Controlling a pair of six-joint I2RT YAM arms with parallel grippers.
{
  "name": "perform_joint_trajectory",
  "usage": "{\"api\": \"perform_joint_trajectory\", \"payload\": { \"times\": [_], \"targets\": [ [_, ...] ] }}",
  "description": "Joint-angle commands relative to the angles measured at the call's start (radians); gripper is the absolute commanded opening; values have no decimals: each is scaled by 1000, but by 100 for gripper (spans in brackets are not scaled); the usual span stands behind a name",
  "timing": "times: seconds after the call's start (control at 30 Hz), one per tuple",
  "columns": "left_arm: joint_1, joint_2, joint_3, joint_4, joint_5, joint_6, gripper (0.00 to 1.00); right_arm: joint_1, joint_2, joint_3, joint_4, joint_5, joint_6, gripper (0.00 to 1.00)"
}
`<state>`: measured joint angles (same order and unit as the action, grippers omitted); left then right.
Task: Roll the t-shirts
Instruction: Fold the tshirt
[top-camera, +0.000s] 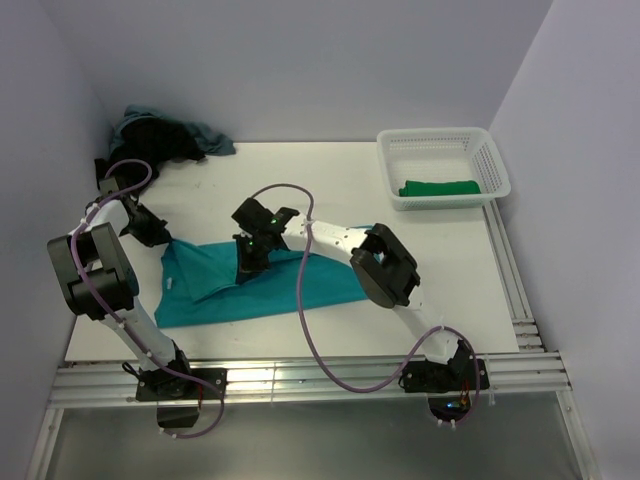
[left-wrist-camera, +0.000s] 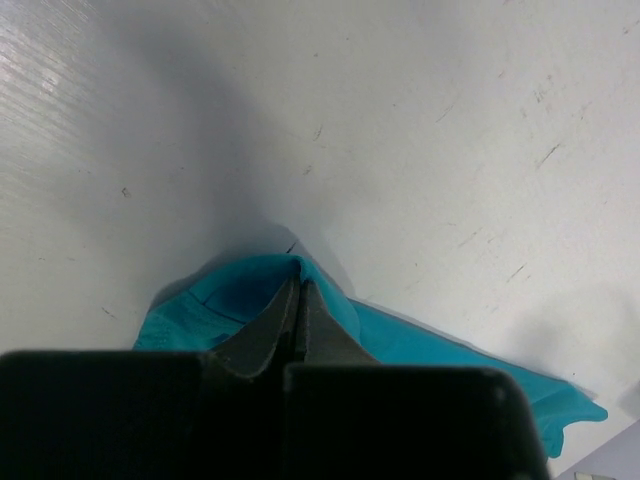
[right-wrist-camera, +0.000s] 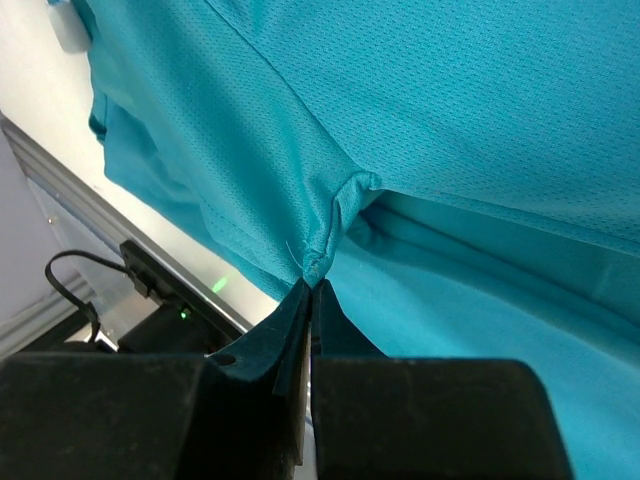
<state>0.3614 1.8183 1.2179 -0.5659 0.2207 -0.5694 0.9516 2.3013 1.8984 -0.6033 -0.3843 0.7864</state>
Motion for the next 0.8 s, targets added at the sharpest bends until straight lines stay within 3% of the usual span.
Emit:
{"api": "perform_joint_trajectory", "payload": {
  "times": [0.0,0.07,0.2,0.27,0.33,0.5,0.53,0.77],
  "targets": [
    [5,-40,29,4,-26,9,0,16,3,51,-42,-37,-12,3],
    [5,-39,29,3,-26,11,0,15,10,53,-42,-47,-9,5],
    [5,-40,31,-6,-26,17,6,13,17,77,-61,-31,-18,42],
    [5,-53,22,-6,-26,17,16,-2,3,79,-56,-21,-27,48],
    [7,-71,14,-9,-26,14,29,-23,-31,62,-44,-11,-38,50],
    [25,-128,-24,-31,-49,20,43,-135,-123,7,-36,22,-82,52],
    [37,-149,-32,-32,-50,22,49,-152,-150,-8,-45,30,-110,52],
    [74,-198,-107,-55,-31,22,65,-309,-201,-45,-156,159,-298,50]
  ]
}}
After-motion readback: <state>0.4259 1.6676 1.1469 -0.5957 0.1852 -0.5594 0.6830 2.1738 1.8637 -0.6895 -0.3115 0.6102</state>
